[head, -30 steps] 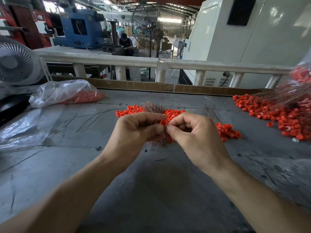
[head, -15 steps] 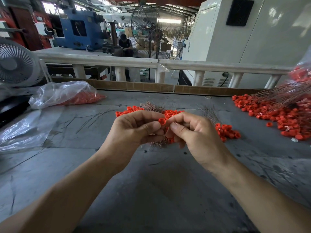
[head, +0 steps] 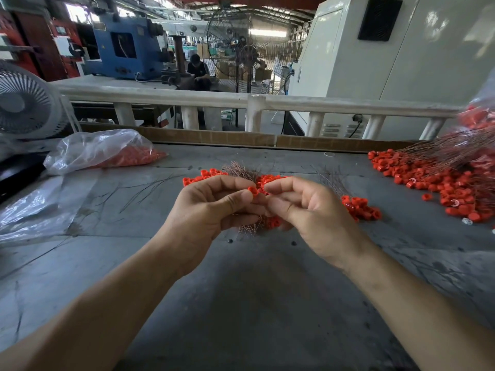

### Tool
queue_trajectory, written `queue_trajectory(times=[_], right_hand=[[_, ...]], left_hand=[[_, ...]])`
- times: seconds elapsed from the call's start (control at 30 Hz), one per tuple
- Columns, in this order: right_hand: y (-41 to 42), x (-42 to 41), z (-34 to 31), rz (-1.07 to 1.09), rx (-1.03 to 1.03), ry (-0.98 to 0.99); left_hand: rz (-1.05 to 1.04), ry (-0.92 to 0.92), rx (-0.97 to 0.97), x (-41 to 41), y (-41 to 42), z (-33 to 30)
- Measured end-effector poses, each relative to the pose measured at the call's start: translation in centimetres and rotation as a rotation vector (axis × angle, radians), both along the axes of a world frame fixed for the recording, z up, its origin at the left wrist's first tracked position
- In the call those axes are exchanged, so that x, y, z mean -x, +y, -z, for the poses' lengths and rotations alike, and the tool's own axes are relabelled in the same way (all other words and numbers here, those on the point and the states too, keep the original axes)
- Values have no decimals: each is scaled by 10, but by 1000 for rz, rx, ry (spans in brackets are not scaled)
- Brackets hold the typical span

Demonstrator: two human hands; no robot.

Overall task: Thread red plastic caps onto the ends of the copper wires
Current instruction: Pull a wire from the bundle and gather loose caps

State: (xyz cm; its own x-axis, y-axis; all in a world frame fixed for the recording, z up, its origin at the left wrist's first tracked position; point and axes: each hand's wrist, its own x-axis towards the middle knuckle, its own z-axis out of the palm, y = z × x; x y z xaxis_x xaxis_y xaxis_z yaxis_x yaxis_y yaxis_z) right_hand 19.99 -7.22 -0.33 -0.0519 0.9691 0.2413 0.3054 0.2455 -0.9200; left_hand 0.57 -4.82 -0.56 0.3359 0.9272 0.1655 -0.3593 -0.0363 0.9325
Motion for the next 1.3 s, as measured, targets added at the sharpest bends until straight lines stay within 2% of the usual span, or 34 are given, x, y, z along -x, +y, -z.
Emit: queue_trajectory(times=[0.13, 0.2, 0.3, 0.6, 0.8, 0.97, 1.1, 1.2, 1.3], right_hand=[[16, -29, 4, 396, -107, -221], [20, -42, 8, 502, -105, -373], [21, -48, 13, 498, -31, -528], [25, -34, 25, 484, 46, -732], [25, -37, 24, 413, 44, -527], [14, -25, 7, 211, -7, -73], [3, -8, -4, 82, -103, 162], [-1, 2, -6, 63, -177, 186], [-5, 7, -6, 91, -252, 95]], left_hand=[[-67, 6, 23, 2, 3, 1], [-81, 0, 29, 3, 3, 1], [-84, -8, 34, 2, 3, 1], [-67, -15, 37, -1, 1, 1], [-62, -14, 37, -1, 1, 1], [-52, -2, 28, -2, 1, 2], [-46, 4, 20, -3, 0, 3], [-42, 14, 8, -3, 0, 4], [-41, 17, -10, -3, 0, 3]])
